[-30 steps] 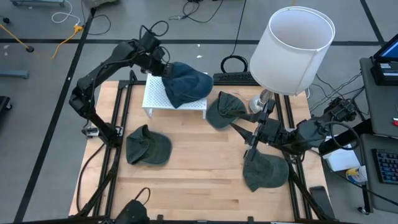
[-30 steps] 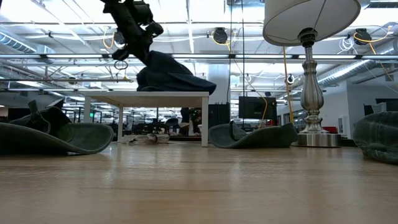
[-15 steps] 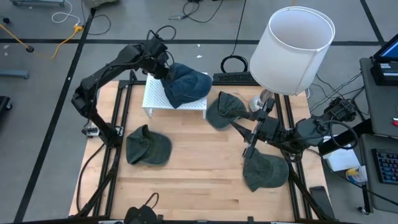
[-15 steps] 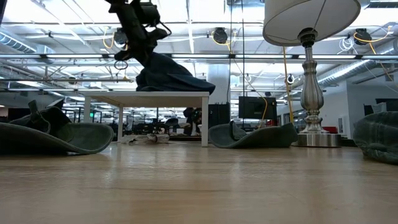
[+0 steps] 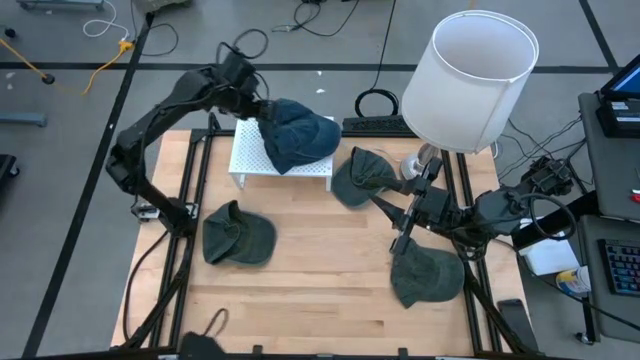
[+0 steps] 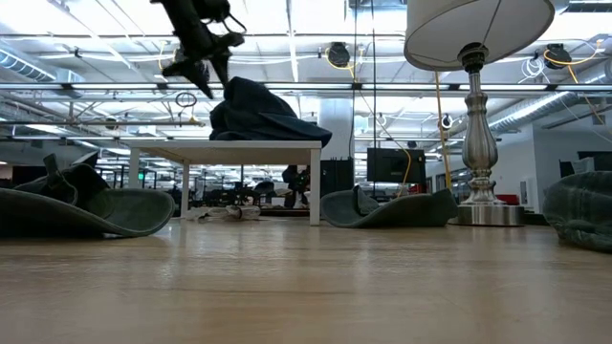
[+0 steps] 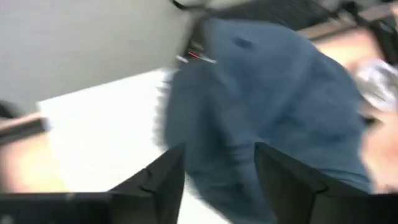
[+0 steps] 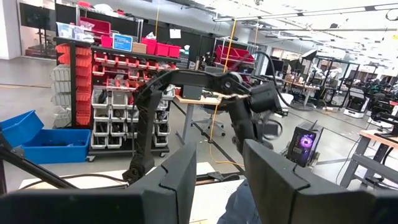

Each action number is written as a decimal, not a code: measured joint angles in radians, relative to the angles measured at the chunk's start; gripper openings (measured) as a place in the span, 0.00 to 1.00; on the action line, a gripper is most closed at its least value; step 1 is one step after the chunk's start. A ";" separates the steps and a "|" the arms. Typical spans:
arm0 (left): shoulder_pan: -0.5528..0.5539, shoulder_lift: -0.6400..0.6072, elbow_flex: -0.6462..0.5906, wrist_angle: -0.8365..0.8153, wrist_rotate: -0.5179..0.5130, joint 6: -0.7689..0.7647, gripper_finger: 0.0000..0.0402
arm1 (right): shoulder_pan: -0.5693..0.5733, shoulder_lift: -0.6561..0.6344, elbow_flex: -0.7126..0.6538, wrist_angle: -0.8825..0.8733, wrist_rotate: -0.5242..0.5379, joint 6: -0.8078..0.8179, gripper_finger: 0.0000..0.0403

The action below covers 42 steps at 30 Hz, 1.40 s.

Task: Pick & Place hat
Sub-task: Stack the blue cap on the blue cap on the shelf

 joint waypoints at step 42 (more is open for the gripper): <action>-0.097 0.125 -0.153 0.002 -0.202 -0.174 0.45 | -0.013 -0.003 -0.154 0.069 0.000 -0.004 0.31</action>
